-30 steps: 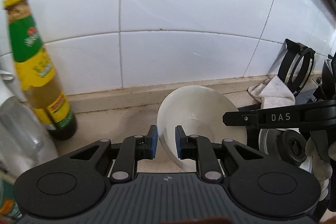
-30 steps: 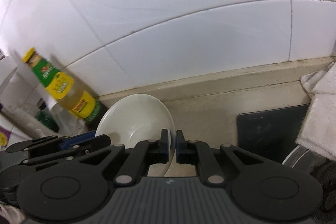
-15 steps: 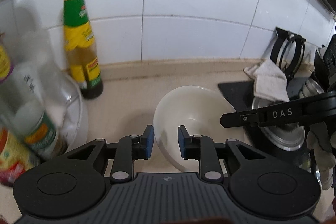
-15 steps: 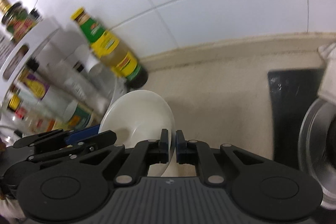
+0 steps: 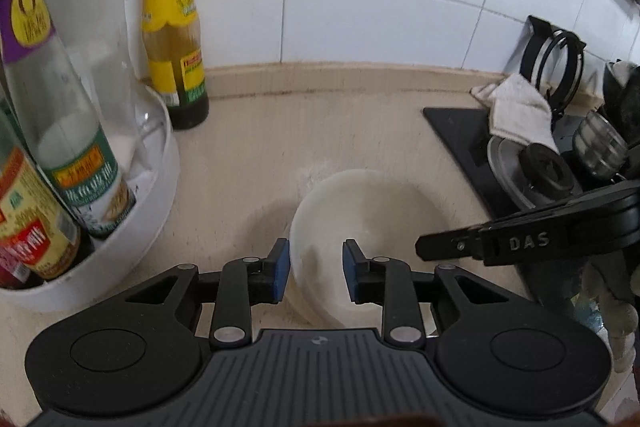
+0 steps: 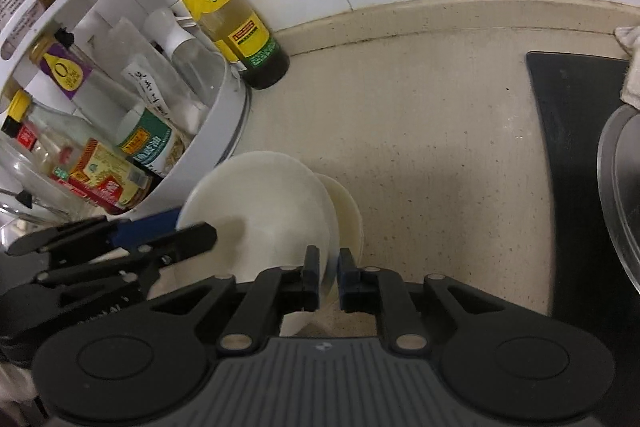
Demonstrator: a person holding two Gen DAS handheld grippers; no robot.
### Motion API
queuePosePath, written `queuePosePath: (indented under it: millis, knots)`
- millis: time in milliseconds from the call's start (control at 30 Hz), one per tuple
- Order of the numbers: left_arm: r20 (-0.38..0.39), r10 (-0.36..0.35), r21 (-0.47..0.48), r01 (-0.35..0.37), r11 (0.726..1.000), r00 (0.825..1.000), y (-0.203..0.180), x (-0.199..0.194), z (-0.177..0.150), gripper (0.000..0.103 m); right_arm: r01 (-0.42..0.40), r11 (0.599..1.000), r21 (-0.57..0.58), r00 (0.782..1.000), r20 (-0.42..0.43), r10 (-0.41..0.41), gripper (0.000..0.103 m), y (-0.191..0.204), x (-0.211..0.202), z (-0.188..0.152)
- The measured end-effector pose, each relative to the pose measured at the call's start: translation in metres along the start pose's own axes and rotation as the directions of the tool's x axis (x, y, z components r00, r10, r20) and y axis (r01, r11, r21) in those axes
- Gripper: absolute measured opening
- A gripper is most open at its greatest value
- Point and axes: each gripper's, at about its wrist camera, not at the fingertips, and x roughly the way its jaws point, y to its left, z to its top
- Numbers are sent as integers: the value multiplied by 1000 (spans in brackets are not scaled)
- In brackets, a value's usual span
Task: Organize plates and bowls
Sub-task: 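Lift the white bowl off the counter and carry it away from the wall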
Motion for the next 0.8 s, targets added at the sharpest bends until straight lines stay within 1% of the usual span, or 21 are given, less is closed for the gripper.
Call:
queuePosePath:
  millis: [133,200,267,400,633,733,800]
  knots:
    - [-16,8,-15,-8,1000,1000,6,8,-4,35,25,999,-33,999,31,-24,16,6,2,0]
    - [-10,13,-18,-13,1000,1000,8,8,-5,35,37,998,-55,998,44,-35,17,9,2,0]
    - [-4,9,-24,-9,1000,1000,10,6,-5,35,62,995,-75,997,53,-58,20,11,3,0]
    - [15,2,-34,-2,999,1000,12,1,-2,35,82,993,-90,995,59,-77,20,11,6,4]
    - [21,-38,-69,39,997,999,18,0,-6,38,92,992,-86,991,107,-83,21,6,-6,6]
    - [31,-50,-96,53,994,998,21,2,-9,40,74,996,-47,992,105,-69,21,-2,-5,5]
    - [44,-54,-112,59,992,998,22,1,-12,44,69,997,-26,993,103,-66,21,-7,-3,3]
